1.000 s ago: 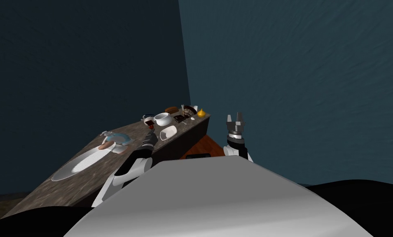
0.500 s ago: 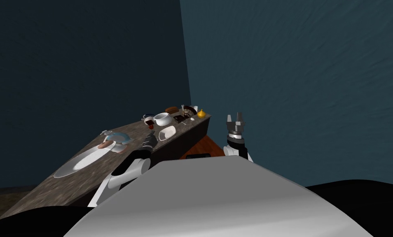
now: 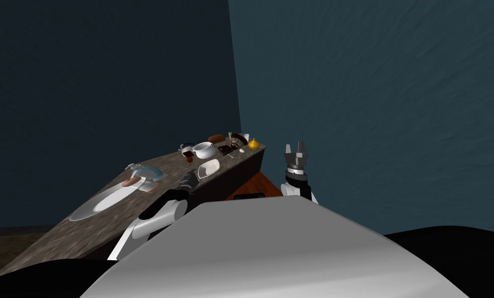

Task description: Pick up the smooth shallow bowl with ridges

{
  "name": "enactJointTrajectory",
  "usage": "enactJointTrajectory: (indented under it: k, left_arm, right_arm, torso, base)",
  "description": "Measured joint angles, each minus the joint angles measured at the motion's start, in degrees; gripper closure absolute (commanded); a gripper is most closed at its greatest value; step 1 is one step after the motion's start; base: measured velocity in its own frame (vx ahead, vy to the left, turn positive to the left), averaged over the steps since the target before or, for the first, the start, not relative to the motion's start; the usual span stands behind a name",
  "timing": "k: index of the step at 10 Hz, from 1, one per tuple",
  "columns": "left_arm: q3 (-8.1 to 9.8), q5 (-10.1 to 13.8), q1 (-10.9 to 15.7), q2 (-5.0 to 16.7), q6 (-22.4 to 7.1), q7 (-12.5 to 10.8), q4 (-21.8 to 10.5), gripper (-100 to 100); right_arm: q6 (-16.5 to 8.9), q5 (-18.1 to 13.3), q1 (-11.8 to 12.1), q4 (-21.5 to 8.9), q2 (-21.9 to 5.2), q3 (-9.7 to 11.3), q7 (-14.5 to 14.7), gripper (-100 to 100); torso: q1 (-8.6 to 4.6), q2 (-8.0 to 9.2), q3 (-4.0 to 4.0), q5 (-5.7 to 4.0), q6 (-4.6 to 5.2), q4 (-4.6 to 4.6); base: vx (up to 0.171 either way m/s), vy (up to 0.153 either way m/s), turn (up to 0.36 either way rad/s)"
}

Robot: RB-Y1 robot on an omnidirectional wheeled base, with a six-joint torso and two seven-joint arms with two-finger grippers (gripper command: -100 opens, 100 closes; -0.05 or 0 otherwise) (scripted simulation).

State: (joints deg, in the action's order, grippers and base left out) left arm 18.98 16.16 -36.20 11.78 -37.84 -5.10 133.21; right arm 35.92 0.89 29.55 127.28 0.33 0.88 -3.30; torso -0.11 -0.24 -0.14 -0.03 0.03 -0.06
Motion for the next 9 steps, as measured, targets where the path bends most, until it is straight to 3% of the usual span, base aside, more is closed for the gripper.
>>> enactJointTrajectory:
  k: [6,9]
  left_arm:
    - [0.73,6.27,0.46,2.24,-10.12,-2.53,-0.73,-100]
    - [0.39,9.18,0.88,3.44,-13.36,-3.33,-1.56,-100]
  right_arm:
    - [0.00,0.00,0.00,0.00,0.00,0.00,0.00,0]
    - [0.00,0.00,0.00,0.00,0.00,0.00,0.00,0]
  torso:
    - [0.04,-0.06,-0.04,0.01,0.00,-0.01]
    - [0.10,-0.04,-0.02,0.02,0.00,-0.01]
  base:
    - [0.068,-0.043,0.070]
    - [0.056,-0.022,0.042]
